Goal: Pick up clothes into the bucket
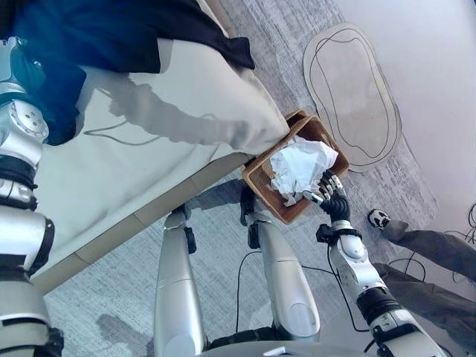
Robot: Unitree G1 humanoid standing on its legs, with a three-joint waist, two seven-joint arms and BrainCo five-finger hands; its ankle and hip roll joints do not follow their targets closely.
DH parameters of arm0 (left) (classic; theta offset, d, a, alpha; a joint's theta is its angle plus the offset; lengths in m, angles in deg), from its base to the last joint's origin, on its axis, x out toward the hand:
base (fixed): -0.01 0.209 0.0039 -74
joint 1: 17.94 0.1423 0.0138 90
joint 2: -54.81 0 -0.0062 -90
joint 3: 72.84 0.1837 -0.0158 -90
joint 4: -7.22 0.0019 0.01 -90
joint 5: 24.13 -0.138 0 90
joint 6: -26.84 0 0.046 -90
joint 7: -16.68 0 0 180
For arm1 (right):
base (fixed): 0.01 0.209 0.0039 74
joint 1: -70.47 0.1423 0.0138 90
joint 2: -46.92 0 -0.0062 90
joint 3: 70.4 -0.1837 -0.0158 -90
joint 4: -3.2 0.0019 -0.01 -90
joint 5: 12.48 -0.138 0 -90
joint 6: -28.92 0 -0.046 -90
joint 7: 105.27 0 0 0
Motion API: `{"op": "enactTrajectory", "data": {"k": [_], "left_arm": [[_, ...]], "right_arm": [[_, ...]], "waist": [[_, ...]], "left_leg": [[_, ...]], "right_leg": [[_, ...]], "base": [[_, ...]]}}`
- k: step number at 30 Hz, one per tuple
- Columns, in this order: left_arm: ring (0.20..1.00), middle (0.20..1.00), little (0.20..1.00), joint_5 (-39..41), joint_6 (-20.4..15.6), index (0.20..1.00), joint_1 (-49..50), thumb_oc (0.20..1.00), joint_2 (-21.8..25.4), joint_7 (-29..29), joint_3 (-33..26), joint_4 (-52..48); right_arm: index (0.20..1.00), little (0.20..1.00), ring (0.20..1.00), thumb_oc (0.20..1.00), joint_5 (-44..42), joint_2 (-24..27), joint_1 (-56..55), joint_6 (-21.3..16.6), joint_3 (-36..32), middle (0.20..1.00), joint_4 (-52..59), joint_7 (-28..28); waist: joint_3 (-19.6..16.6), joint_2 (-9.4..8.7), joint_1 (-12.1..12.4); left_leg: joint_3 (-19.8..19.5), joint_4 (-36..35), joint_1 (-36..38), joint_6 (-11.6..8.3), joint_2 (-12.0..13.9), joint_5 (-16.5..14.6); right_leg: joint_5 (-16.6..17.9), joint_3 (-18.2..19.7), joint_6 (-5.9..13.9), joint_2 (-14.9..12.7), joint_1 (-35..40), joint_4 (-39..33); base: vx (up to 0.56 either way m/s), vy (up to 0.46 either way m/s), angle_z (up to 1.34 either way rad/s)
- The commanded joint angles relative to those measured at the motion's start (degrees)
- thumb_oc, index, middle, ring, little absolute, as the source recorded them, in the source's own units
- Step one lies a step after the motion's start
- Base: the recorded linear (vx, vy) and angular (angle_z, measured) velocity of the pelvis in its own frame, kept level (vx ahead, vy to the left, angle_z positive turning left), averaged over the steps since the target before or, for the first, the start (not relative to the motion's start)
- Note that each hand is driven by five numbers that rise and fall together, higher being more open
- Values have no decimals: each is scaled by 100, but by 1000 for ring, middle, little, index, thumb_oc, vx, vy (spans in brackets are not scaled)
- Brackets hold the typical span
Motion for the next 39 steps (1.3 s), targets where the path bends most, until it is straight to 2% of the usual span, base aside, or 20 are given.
{"op": "enactTrajectory", "data": {"k": [1,2,3,4,5,10,11,12,13,16,17,18,19,20,23,26,29,35,36,39], "left_arm": [[200,200,200,99,-283,200,541,200,-43,-192,-373,-409],[200,200,200,327,-452,200,896,200,-152,-163,-662,-1032],[200,200,200,324,-448,200,920,200,-151,-161,-684,-1046],[200,200,200,1036,-806,200,1531,200,-471,-41,-1165,-1552],[200,200,200,1234,-904,200,1766,200,-593,1,-1282,-1802],[200,200,200,1740,-1323,200,2618,200,-1083,232,-1478,-3193],[200,200,200,2287,-1582,200,3031,200,-1464,544,-1561,-3709],[200,200,200,2288,-1579,200,3038,200,-1463,547,-1569,-3715],[200,200,200,2734,-1727,200,3292,200,-1825,836,-1588,-4093],[200,200,200,3242,-1815,200,3601,200,-2274,1230,-1569,-4626],[200,200,200,3247,-1811,200,3612,200,-2277,1237,-1575,-4634],[200,200,200,3386,-1811,200,3723,200,-2461,1457,-1493,-4975],[200,200,200,3386,-1810,200,3725,200,-2461,1457,-1494,-4976],[200,200,200,3599,-1812,200,3776,200,-2606,1686,-1399,-5228],[200,200,200,3759,-1777,200,3717,200,-2700,1945,-1217,-5675],[200,200,200,4051,-1744,200,3664,200,-2769,2136,-1090,-5909],[200,200,200,4525,-1660,200,3278,200,-2879,2371,-750,-6298],[200,200,200,5249,-1542,200,2717,200,-3047,2545,-412,-6626],[200,200,200,5549,-1492,200,2435,200,-3220,2568,-208,-6617],[200,200,200,5630,-1439,200,2143,200,-3346,2527,-9,-6631]], "right_arm": [[1000,1000,1000,1000,153,286,-414,-95,-321,1000,164,-60],[1000,1000,1000,1000,244,313,-431,-44,-416,1000,170,-75],[1000,1000,1000,1000,244,319,-432,-43,-409,1000,172,-75],[1000,1000,1000,1000,308,317,-403,8,-510,1000,121,-96],[1000,1000,1000,1000,340,325,-423,36,-536,1000,123,-83],[1000,1000,1000,1000,483,379,-509,88,-671,1000,240,-32],[1000,1000,1000,1000,608,362,-480,130,-690,1000,190,-39],[1000,1000,1000,1000,609,363,-479,130,-687,1000,191,-39],[1000,1000,1000,1000,761,382,-479,164,-688,1000,224,8],[1000,1000,1000,1000,1117,466,-491,232,-646,1000,370,77],[1000,1000,1000,1000,1120,469,-497,234,-644,1000,374,75],[1000,1000,1000,1000,1547,600,-473,270,-530,1000,522,100],[1000,1000,1000,1000,1548,600,-474,270,-530,1000,522,99],[1000,1000,1000,1000,2075,767,-397,297,-315,1000,678,142],[1000,1000,1000,1000,2741,989,-207,367,40,1000,796,196],[1000,1000,1000,1000,3030,1051,-44,404,279,1000,822,237],[1000,1000,1000,1000,3263,999,212,456,674,1000,744,318],[1000,1000,1000,1000,3727,1070,365,519,1016,1000,920,412],[1000,1000,1000,1000,3864,1092,456,535,1148,1000,891,426],[1000,1000,1000,1000,3908,1081,530,568,1262,1000,879,459]], "waist": [[-677,134,74],[-717,179,150],[-707,180,143],[-766,236,228],[-786,250,241],[-882,333,287],[-972,382,323],[-982,378,312],[-1101,416,319],[-1320,437,314],[-1318,440,312],[-1456,465,310],[-1453,465,310],[-1595,481,322],[-1788,512,331],[-1892,537,347],[-2108,578,369],[-2333,631,345],[-2406,655,324],[-2456,668,314]], "left_leg": [[-18,476,-158,7,112,-293],[-33,324,138,4,69,-277],[-31,316,158,3,69,-275],[-10,113,526,7,51,-249],[0,31,678,10,43,-237],[-8,-238,1191,9,5,-178],[13,-417,1477,11,2,-154],[13,-444,1472,15,-8,-123],[49,-625,1726,11,27,-120],[72,-876,1983,-1,22,-25],[73,-888,1997,-2,22,-21],[91,-1016,2183,-23,27,2],[92,-1020,2188,-23,26,3],[112,-1142,2373,-43,51,9],[131,-1287,2628,-65,77,5],[169,-1350,2801,-69,95,-9],[195,-1433,3086,-77,107,-39],[224,-1557,3414,-75,109,-85],[229,-1594,3514,-70,96,-98],[233,-1604,3584,-70,94,-113]], "right_leg": [[968,-193,600,-622,541,-1252],[945,-218,600,-634,843,-1344],[947,-219,600,-635,861,-1350],[929,-227,599,-644,1176,-1457],[927,-227,592,-654,1306,-1497],[869,-269,568,-675,1743,-1605],[874,-269,564,-665,1971,-1712],[892,-272,564,-673,1962,-1726],[890,-257,570,-645,2121,-1821],[934,-269,571,-616,2321,-1977],[937,-271,571,-616,2333,-1985],[949,-273,570,-596,2475,-2073],[949,-273,570,-596,2480,-2074],[939,-278,560,-558,2623,-2144],[921,-257,535,-497,2832,-2277],[920,-250,525,-474,2980,-2348],[875,-252,499,-427,3243,-2435],[814,-248,488,-391,3522,-2503],[793,-240,486,-385,3606,-2513],[782,-260,483,-384,3696,-2532]], "base": [[70,-26,-1],[31,-22,1],[74,-18,4],[58,0,5],[70,-2,3],[34,0,4],[37,0,2],[59,-4,3],[45,-1,1],[42,-21,-2],[54,-23,-7],[46,-12,-6],[94,-39,-6],[85,-41,-2],[75,-35,-5],[76,-43,-4],[85,-43,-1],[84,-28,0],[58,-13,0],[42,-14,0]]}}
